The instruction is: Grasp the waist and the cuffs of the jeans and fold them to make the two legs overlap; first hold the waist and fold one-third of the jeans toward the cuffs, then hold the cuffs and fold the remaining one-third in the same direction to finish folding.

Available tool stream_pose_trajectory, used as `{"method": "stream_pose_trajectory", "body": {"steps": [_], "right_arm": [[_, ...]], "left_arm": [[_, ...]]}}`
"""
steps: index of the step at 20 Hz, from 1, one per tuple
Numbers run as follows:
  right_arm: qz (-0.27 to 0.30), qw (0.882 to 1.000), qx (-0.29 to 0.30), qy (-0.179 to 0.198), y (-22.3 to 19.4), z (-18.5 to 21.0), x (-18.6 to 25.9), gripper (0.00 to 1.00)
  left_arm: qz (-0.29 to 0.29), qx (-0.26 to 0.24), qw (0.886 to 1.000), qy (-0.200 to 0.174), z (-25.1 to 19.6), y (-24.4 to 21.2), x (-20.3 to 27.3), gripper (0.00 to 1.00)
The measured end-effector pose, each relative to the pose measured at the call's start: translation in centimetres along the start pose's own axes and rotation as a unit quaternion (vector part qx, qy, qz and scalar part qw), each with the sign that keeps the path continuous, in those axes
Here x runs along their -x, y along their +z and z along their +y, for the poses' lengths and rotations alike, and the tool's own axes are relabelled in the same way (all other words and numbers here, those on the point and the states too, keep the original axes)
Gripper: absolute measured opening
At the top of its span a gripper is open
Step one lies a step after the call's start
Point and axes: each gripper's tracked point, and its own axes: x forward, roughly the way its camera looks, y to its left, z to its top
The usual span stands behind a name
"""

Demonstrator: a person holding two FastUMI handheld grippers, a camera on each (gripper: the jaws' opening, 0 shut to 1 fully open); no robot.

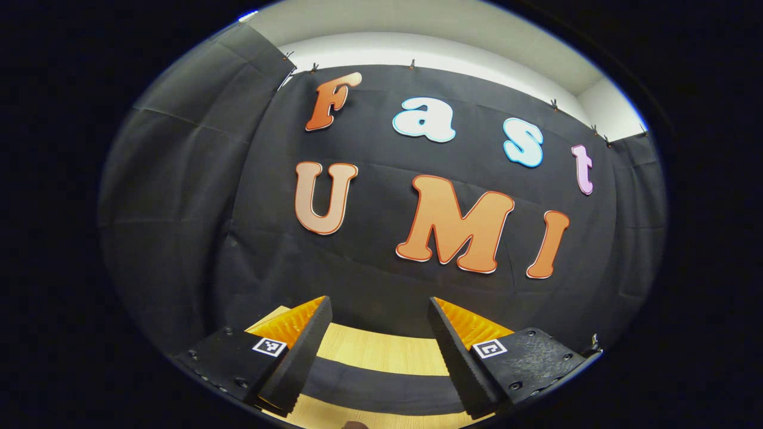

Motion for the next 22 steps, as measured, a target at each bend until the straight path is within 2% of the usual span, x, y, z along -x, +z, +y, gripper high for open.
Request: {"method": "stream_pose_trajectory", "body": {"steps": [3,4,6,9,10,11,14,15,16,19,20,22], "right_arm": [[-0.004,0.999,-0.037,0.000,1.2,0.3,-1.6,0.99],[-0.007,0.999,-0.043,-0.006,1.4,0.2,-2.1,0.98],[-0.006,0.998,-0.051,-0.025,1.3,-0.5,-3.0,0.99],[-0.008,0.998,-0.056,-0.017,1.6,0.0,-3.7,0.95],[-0.009,0.998,-0.060,-0.014,1.9,0.0,-3.8,0.93],[-0.014,0.998,-0.060,-0.009,2.0,-0.2,-4.2,0.89],[-0.043,0.997,-0.046,0.039,2.3,-0.2,-5.2,0.36],[-0.051,0.996,-0.057,0.046,2.6,-0.2,-5.2,0.32],[-0.059,0.996,-0.044,0.043,2.3,0.2,-5.2,0.20],[-0.108,0.993,0.055,0.011,2.8,0.9,-3.0,0.19],[-0.125,0.989,0.081,0.010,3.0,2.2,-2.1,0.19],[-0.150,0.982,0.114,0.016,2.9,4.5,-0.2,0.19]], "left_arm": [[0.008,-0.016,1.000,0.014,0.5,-0.4,-0.2,0.97],[0.011,-0.017,1.000,0.017,0.6,-0.5,-0.3,0.94],[0.018,-0.012,1.000,0.021,0.9,-1.0,-0.4,0.98],[0.036,-0.001,0.999,0.034,1.8,-2.6,-1.0,0.95],[0.042,0.004,0.998,0.039,2.2,-2.9,-1.1,0.98],[0.047,0.012,0.998,0.042,2.5,-3.2,-1.2,0.98],[0.059,0.036,0.996,0.049,3.3,-4.4,-1.5,0.98],[0.059,0.039,0.996,0.049,3.6,-4.5,-1.6,0.98],[0.055,0.039,0.997,0.046,4.0,-4.6,-1.9,0.98],[0.064,0.026,0.997,0.036,6.0,-5.1,-2.6,0.98],[0.067,0.021,0.997,0.037,7.2,-5.1,-2.8,1.00],[0.065,0.020,0.997,0.040,9.3,-4.7,-3.1,0.98]]}}
